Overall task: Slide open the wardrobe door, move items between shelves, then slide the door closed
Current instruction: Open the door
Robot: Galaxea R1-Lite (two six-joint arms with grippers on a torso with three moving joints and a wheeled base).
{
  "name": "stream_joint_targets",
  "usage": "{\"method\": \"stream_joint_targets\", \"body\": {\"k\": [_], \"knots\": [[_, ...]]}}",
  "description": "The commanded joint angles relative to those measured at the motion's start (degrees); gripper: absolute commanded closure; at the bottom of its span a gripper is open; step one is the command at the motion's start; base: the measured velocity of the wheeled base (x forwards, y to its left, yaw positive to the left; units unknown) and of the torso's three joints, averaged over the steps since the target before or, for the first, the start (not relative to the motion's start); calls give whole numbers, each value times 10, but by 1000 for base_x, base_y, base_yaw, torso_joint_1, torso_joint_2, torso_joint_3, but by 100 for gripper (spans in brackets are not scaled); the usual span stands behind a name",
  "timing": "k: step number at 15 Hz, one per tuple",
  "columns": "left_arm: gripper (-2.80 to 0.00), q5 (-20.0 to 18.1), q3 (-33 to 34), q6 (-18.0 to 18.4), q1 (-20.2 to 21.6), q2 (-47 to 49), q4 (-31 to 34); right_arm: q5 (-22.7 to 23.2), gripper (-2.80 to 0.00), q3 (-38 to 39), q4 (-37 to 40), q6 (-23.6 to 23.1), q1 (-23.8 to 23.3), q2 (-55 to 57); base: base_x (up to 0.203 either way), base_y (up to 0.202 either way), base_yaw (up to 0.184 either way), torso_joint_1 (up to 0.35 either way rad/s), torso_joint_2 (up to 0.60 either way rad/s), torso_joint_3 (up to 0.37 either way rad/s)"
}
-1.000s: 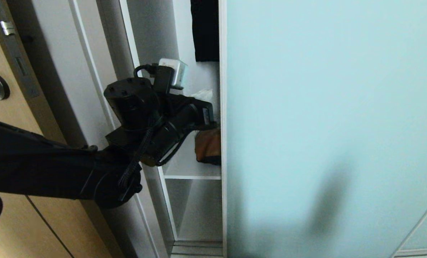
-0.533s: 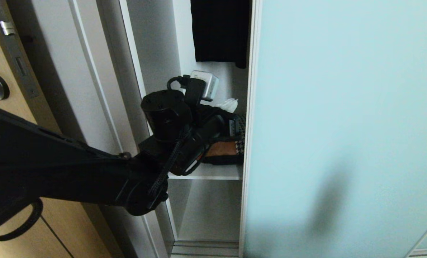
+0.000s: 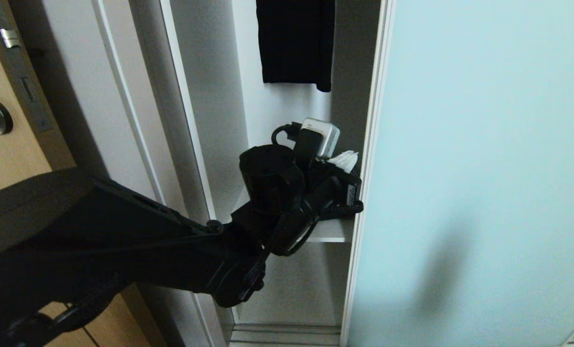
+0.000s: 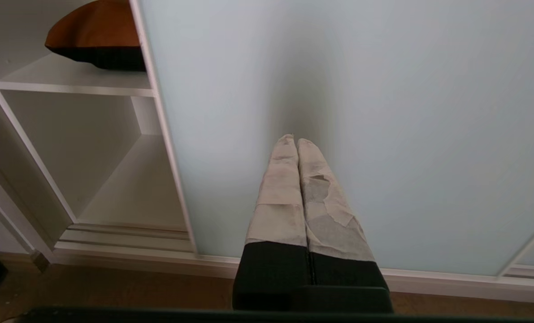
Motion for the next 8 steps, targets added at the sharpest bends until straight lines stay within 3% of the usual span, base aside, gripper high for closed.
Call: {"method": "stream_joint_targets", "body": {"k": [1,4,8], "knots": [[0,3,-5,2,-13,23,-11,0,0,0,0,0,0,1,0,0,0,0,0,0],[0,6,1,1,-16,15,-22,0,0,0,0,0,0,0,0,0,0,0,0,0],[0,48,2,0,11,-58,-30,0,0,0,0,0,0,1,0,0,0,0,0,0]]}}
